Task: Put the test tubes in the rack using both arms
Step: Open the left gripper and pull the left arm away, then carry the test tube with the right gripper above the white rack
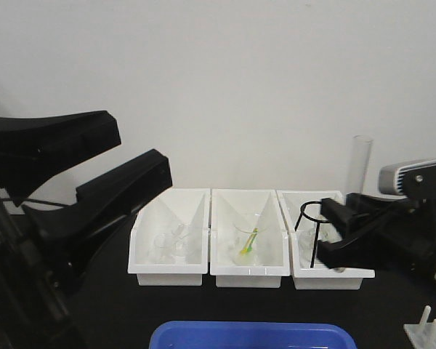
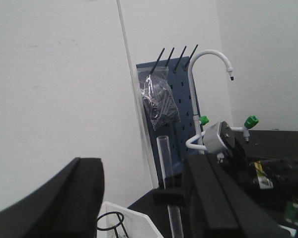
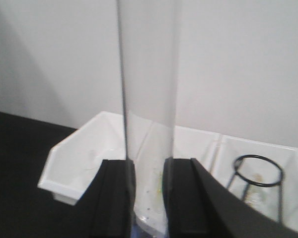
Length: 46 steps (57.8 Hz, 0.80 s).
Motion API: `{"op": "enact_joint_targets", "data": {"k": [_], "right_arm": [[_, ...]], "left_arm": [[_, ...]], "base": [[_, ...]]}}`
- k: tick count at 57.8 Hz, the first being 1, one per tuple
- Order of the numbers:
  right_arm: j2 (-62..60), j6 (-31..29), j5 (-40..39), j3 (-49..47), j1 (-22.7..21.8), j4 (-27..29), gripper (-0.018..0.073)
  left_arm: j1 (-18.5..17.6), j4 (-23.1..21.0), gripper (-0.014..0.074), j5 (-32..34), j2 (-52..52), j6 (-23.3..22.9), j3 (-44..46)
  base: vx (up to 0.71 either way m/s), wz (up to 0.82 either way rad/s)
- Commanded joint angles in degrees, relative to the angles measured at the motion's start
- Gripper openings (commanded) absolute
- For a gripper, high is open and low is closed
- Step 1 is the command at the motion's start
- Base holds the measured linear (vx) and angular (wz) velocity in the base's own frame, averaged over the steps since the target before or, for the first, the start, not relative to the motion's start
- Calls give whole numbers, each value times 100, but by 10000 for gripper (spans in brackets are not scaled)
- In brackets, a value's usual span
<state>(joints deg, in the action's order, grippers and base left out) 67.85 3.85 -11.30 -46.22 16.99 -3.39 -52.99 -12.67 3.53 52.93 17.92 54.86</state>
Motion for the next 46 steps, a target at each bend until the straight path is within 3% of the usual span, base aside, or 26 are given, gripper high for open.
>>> {"op": "enact_joint_targets", "data": {"k": [1, 18, 30, 46], "right_arm": [[-193, -28, -659, -70, -562, -10, -8], [-669, -7, -2681, 1708, -2026, -10, -7], [-670, 81, -2824, 2272, -2810, 118, -4], [-511, 80, -2874, 2312, -3664, -40, -5]], "left_arm": [[-6, 0, 470, 316, -39, 0, 183], [-6, 19, 470, -223, -39, 0, 183], [-6, 161, 470, -514, -39, 0, 183], [-6, 321, 463, -729, -39, 0, 183]], "base": [[0, 0], [0, 0], [0, 0], [0, 0]]}}
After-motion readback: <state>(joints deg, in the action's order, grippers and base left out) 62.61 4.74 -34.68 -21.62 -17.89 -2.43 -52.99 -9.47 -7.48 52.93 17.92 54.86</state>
